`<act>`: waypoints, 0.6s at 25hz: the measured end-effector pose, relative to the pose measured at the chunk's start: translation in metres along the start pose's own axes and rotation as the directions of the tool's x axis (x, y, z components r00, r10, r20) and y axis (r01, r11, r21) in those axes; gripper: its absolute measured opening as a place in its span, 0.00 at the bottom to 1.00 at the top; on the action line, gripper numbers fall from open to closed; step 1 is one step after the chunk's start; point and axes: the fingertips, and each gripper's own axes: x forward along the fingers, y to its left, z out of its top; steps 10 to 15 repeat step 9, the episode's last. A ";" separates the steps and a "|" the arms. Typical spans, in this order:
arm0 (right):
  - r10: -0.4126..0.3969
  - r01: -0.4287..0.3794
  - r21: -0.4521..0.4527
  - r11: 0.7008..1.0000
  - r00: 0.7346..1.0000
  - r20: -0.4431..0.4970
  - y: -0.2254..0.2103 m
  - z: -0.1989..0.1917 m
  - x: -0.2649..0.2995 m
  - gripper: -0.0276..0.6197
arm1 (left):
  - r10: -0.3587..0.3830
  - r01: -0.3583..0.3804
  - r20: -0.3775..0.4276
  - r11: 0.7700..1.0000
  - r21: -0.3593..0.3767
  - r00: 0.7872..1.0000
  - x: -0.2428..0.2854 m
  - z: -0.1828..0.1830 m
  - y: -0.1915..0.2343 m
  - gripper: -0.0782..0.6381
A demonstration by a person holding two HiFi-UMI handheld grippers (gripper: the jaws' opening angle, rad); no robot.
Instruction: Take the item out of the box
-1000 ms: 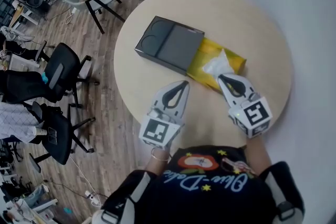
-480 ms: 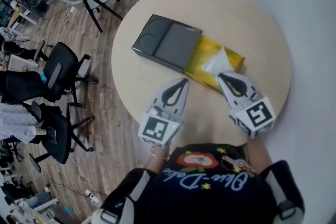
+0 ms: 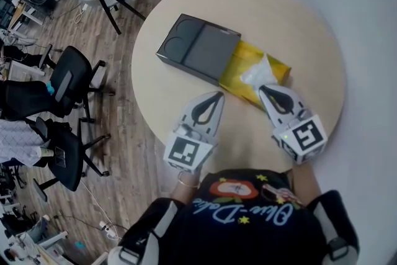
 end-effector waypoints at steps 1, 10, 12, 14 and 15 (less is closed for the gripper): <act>-0.001 0.001 0.000 1.000 1.000 0.001 0.000 0.000 0.000 0.05 | -0.001 0.001 0.000 1.000 0.000 1.000 0.000 0.000 0.000 0.10; -0.007 0.007 0.006 1.000 1.000 -0.001 0.002 -0.001 -0.003 0.05 | -0.005 0.005 0.002 1.000 -0.007 1.000 -0.001 -0.002 -0.003 0.10; -0.007 0.007 0.006 1.000 1.000 -0.001 0.002 -0.001 -0.003 0.05 | -0.005 0.005 0.002 1.000 -0.007 1.000 -0.001 -0.002 -0.003 0.10; -0.007 0.007 0.006 1.000 1.000 -0.001 0.002 -0.001 -0.003 0.05 | -0.005 0.005 0.002 1.000 -0.007 1.000 -0.001 -0.002 -0.003 0.10; -0.007 0.007 0.006 1.000 1.000 -0.001 0.002 -0.001 -0.003 0.05 | -0.005 0.005 0.002 1.000 -0.007 1.000 -0.001 -0.002 -0.003 0.10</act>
